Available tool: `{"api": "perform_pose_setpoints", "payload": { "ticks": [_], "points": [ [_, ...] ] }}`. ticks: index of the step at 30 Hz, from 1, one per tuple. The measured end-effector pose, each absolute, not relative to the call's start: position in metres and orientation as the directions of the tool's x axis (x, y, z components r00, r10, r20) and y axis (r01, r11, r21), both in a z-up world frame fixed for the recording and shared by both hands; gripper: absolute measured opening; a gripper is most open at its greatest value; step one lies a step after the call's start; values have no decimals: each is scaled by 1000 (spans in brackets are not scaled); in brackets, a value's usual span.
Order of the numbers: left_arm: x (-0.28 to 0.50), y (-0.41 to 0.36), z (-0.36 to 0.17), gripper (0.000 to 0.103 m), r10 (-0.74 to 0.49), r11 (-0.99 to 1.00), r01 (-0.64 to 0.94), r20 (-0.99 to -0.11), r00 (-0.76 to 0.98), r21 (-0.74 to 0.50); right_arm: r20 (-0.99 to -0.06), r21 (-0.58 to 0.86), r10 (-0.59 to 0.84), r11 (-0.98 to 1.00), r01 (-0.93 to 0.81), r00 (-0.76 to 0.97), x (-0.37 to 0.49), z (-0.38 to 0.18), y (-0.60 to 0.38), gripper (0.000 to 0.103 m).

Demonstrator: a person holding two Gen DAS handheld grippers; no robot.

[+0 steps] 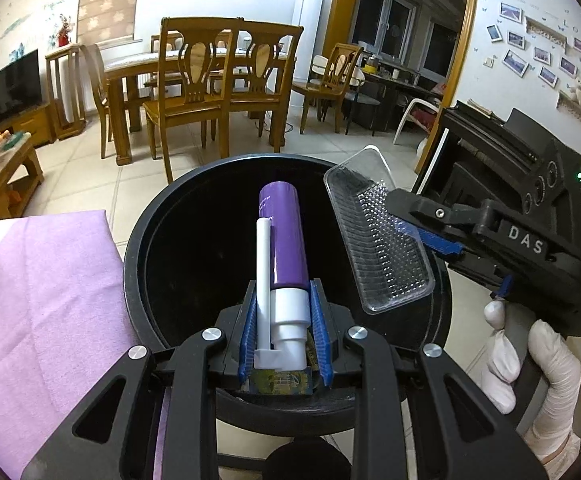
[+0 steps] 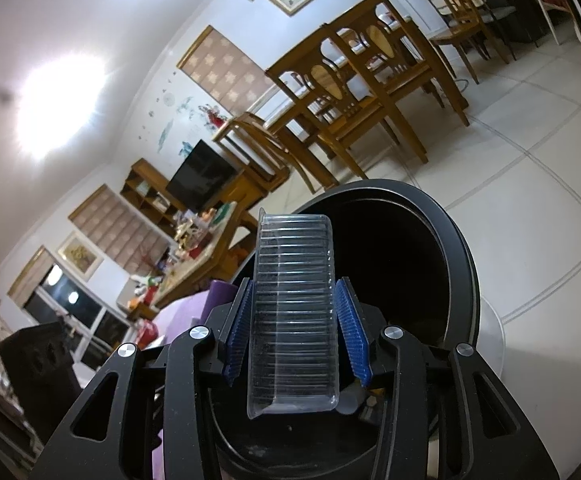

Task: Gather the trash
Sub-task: 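Carry the tube and clear tray over the black bin with both grippers, then open both grippers to drop the tube and tray into the bin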

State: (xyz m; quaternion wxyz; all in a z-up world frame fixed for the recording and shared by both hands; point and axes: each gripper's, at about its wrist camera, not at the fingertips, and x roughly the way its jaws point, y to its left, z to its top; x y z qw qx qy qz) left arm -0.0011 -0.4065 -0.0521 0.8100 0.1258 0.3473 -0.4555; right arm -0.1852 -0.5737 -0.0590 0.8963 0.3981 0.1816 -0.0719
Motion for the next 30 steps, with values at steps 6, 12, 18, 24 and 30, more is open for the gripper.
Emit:
{"api": "perform_pose_setpoints", "payload": {
  "ticks": [6,12,18,24,30],
  "points": [
    [-6,-409,-48,27,-644,552,829,-674,361,-85,-373,690,5,671,273,928,-189,-54,-569,54],
    [-18,-407,-39,64,-637,568,822,-647,419,-26,-354,691,-12,671,270,935,-195,-48,-570,66],
    [-30,-400,-23,94,-625,597,801,-597,503,51,-331,701,-39,658,274,943,-202,-46,-571,87],
    [-35,-389,-15,98,-604,612,783,-575,551,107,-332,702,-43,657,277,942,-202,-46,-568,95],
    [-25,-367,-14,98,-589,642,761,-576,567,92,-342,684,-21,680,264,939,-193,-41,-555,98]
  ]
}}
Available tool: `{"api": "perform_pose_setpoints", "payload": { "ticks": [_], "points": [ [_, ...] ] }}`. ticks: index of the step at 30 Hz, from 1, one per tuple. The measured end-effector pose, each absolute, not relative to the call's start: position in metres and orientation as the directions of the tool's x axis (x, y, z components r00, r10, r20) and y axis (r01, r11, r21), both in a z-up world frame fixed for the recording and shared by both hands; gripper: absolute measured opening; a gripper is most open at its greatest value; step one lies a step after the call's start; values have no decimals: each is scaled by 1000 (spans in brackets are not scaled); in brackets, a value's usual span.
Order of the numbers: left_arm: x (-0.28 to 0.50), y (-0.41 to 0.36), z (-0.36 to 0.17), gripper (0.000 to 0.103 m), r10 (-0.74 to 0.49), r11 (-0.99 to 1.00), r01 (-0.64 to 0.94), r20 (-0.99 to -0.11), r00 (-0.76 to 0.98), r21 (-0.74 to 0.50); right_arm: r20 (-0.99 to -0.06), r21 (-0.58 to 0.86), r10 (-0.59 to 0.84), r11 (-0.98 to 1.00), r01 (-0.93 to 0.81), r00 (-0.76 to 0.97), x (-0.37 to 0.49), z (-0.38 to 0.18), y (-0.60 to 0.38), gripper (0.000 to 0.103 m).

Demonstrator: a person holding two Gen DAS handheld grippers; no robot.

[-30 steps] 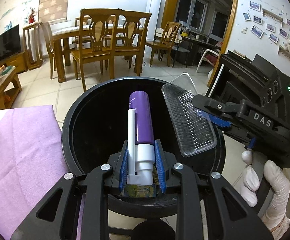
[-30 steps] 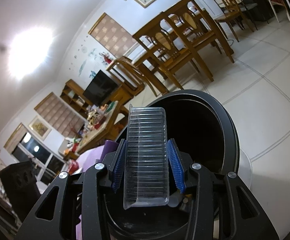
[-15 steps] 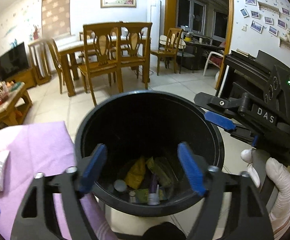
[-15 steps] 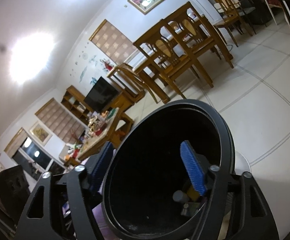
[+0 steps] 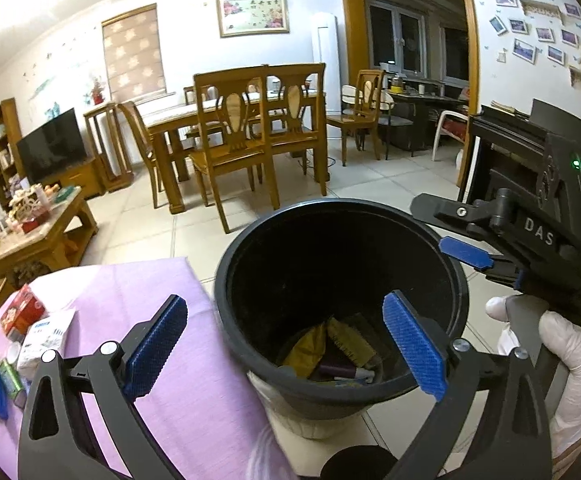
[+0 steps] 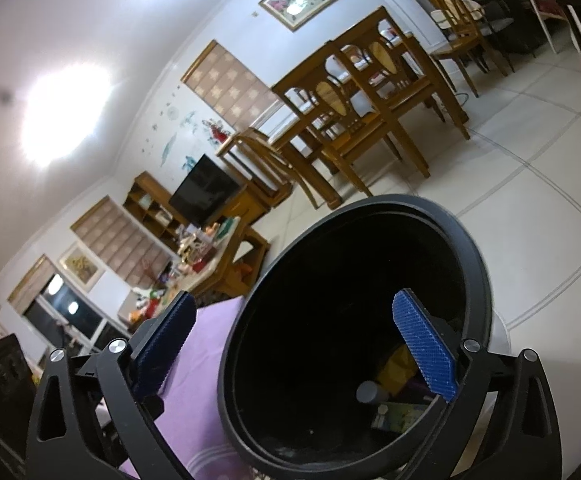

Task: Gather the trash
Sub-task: 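Open both grippers to drop the tube and tray into the bin, then move both open grippers back to the items on the table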

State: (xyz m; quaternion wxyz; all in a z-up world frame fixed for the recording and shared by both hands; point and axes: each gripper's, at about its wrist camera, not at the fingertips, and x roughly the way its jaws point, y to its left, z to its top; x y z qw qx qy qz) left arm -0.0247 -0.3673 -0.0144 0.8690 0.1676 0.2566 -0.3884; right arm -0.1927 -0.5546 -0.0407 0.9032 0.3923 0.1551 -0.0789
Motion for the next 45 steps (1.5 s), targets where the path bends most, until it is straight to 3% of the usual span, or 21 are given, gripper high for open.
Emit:
{"api": "perform_pose_setpoints", "payload": {
  "ticks": [14,27,35,45],
  "points": [
    [14,-272,-10,98,-544,749,662,-559,626,13,-398,612,55,760,220,916,-146,-26,-486,98],
    [94,-111,1,98,-407,891,450,-547,731,-61,-431,516,217,855,42,876,-81,-12,-369,98],
    [174,-30,-22,98,-286,921,390,-664,691,10,-489,429,314,899,-89,814,-31,-4,-306,97],
    [212,-17,-42,97,-247,835,524,-736,630,168,-636,180,350,934,-309,688,53,-5,-229,97]
  ]
}}
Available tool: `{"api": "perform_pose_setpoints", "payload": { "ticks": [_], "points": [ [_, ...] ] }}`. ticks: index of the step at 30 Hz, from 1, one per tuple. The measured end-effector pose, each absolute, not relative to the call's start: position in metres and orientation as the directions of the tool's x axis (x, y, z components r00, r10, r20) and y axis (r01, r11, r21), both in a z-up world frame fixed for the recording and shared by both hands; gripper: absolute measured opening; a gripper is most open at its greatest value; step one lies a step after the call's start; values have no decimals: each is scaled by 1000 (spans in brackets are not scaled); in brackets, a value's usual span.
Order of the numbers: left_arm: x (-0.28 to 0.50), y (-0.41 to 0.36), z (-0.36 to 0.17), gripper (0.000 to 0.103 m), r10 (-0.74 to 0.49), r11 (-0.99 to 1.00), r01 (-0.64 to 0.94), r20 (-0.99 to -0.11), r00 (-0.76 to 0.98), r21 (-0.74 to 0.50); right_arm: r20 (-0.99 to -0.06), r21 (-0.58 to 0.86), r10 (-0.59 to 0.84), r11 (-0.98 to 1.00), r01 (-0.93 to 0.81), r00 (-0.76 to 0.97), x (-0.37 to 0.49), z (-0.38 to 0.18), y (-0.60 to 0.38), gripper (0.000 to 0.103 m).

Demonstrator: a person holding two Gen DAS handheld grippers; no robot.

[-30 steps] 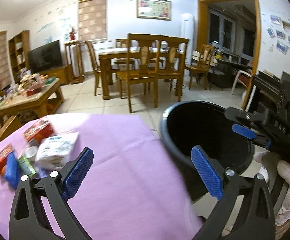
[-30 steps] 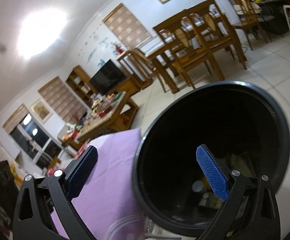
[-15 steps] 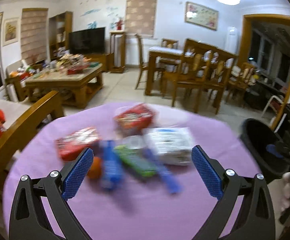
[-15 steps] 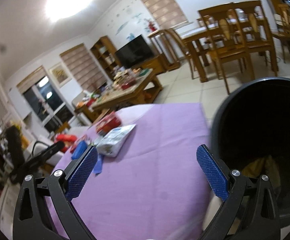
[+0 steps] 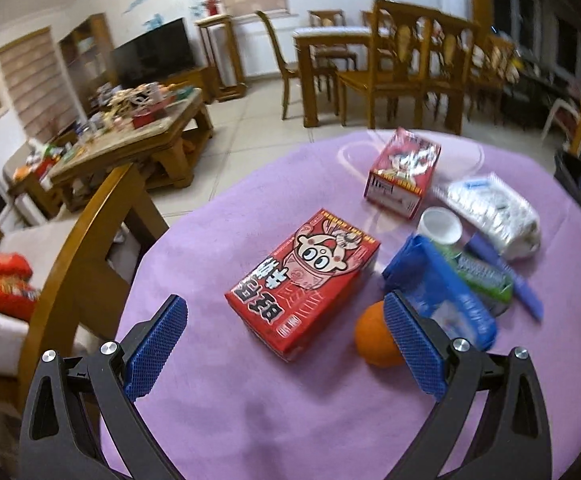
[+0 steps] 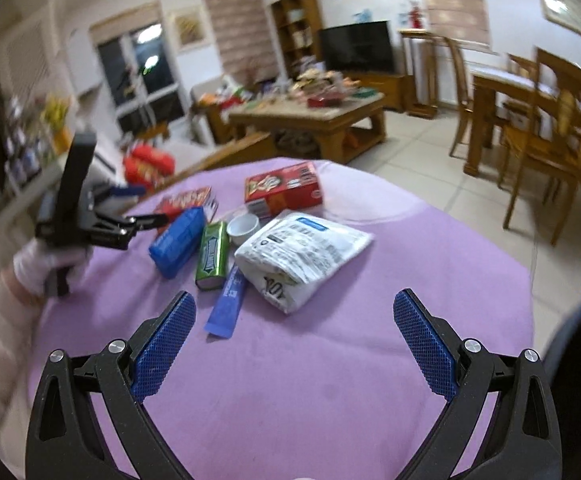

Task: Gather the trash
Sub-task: 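Move both open grippers back to the items on the table, then grasp the red snack box with the left gripper while the right grasps the white wrapped packet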

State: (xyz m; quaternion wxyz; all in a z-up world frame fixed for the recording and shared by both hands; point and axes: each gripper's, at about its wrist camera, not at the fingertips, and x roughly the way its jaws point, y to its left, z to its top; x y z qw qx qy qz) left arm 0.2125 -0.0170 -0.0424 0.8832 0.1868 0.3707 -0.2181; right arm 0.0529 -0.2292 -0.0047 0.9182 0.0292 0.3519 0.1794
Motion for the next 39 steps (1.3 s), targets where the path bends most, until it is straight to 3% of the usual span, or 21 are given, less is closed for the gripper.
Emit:
{"api": "perform_pose_setpoints", "payload": {
  "ticks": [15,20,23,30,31,34,39],
  "points": [
    [241,-10,-49,98,-330,794,602,-774,540,81,-792,-94,242,858,-505,560,157,-50,-178,97],
    [250,-6,-53,98,-364,801,599,-787,498,8,-821,-68,270,829,-555,504,184,-59,-168,97],
    [249,-6,-56,98,-367,803,597,-793,486,-6,-831,36,334,830,-556,445,200,-66,-172,98],
    [251,-11,-63,97,-341,828,561,-792,506,2,-819,46,312,872,-487,481,190,-64,-173,89],
    [250,-13,-63,93,-333,830,558,-792,512,11,-815,47,309,878,-476,490,187,-65,-173,88],
    [248,-13,-62,54,-374,832,553,-788,489,-51,-802,51,302,894,-445,515,177,-66,-173,86],
    [239,-6,-62,51,-345,875,480,-776,528,-62,-788,68,301,910,-409,537,158,-65,-175,81]
  ]
}}
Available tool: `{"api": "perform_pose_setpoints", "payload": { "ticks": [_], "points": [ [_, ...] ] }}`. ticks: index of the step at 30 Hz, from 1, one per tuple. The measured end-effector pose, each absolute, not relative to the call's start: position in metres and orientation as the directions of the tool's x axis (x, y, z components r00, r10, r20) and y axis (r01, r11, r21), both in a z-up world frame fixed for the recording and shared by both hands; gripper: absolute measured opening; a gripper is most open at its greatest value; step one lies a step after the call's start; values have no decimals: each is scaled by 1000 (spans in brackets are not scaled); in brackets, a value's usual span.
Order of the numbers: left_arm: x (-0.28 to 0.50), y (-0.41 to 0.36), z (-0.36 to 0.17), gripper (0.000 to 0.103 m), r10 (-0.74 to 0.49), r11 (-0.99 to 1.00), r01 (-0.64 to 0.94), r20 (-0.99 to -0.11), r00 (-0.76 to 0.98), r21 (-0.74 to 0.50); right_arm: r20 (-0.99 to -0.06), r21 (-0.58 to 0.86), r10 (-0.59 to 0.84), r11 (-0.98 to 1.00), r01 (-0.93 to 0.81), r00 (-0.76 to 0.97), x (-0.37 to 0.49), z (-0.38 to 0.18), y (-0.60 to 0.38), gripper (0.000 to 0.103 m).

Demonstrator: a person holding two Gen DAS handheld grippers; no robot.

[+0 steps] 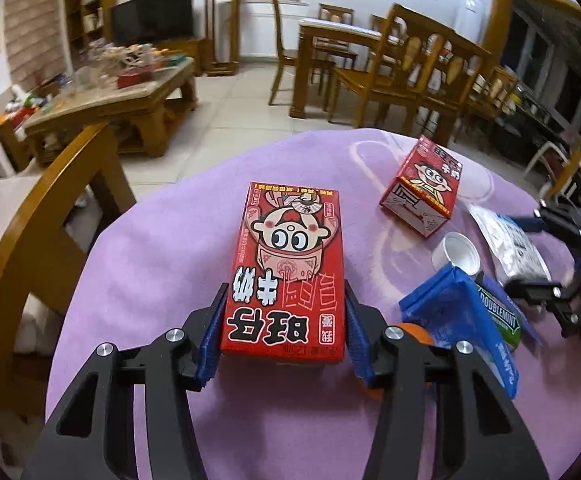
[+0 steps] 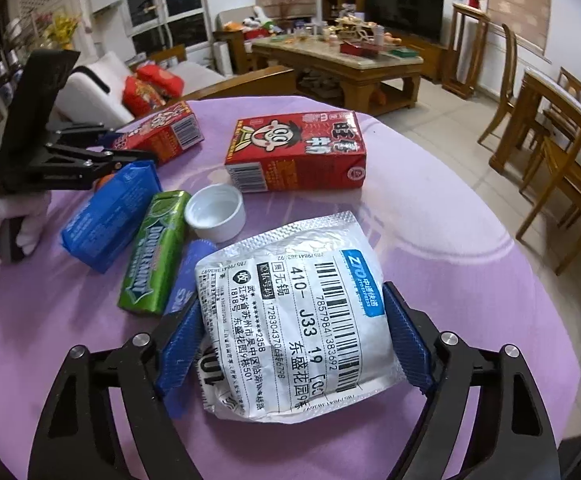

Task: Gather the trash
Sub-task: 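Grasp the red snack box with the left gripper while the right grasps the white wrapped packet, then carry the red box and white packet over the black bin with both grippers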

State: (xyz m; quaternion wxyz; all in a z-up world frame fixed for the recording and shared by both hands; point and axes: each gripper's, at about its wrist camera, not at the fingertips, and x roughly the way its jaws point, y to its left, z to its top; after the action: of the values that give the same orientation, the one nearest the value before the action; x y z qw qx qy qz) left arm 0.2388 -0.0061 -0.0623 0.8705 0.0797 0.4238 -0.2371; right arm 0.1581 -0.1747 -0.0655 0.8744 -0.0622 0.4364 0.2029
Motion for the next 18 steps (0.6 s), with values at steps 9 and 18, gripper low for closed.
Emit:
{"api": "perform_pose_setpoints", "payload": {
  "ticks": [9,18],
  "points": [
    [191,12,-32,51,-364,910,397,-689,626,-120,-708,275,418,906,-323,569,121,-48,-200,77],
    [115,-18,2,51,-375,911,403,-585,719,-87,-534,477,541,827,-296,650,55,-14,-239,77]
  ]
}}
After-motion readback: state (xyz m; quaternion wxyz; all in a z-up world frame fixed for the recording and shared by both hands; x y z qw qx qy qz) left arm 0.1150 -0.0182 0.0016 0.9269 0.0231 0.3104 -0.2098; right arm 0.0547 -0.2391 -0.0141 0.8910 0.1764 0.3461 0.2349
